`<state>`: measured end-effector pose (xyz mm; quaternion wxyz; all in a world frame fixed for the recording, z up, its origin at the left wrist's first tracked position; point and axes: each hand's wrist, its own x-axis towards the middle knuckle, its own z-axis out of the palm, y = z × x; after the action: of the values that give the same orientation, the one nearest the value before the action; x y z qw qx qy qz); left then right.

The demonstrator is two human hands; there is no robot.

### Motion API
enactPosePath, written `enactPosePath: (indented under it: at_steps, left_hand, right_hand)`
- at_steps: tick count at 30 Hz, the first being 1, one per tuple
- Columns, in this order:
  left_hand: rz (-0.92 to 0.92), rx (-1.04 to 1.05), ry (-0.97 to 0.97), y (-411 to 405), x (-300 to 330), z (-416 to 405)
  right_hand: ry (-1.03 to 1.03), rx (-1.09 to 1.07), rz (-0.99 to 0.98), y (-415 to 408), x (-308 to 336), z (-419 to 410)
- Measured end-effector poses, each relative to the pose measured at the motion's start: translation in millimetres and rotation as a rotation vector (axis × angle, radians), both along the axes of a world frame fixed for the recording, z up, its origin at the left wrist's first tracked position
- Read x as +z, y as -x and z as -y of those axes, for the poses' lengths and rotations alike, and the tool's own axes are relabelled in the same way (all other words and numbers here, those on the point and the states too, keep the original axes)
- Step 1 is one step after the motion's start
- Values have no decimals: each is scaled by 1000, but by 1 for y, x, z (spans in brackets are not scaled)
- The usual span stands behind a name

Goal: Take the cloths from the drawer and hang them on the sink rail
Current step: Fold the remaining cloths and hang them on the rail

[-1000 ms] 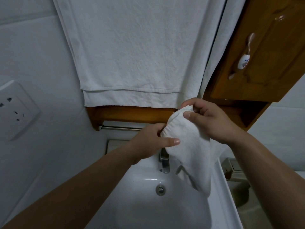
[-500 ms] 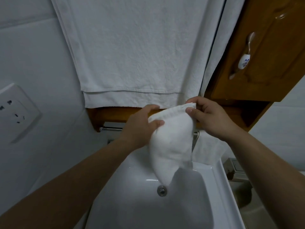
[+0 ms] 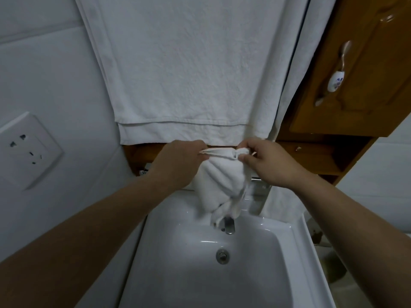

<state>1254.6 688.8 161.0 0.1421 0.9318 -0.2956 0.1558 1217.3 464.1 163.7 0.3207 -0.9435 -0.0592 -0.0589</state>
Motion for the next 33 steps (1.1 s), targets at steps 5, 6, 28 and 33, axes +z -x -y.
enactPosePath:
  at_steps: [5, 6, 28, 33]
  left_hand:
    - [270, -2, -72, -14, 12, -5]
    - [232, 3, -43, -13, 10, -5]
    - [49, 164, -201, -7, -121, -69]
    - [73, 187, -239, -36, -149, -82]
  right_hand:
    - [-156, -161, 216, -5, 6, -13]
    - [-176, -158, 206, -8, 7, -15]
    - [-131, -83, -44, -17, -117, -71]
    - [-111, -103, -30, -39, -155, -86]
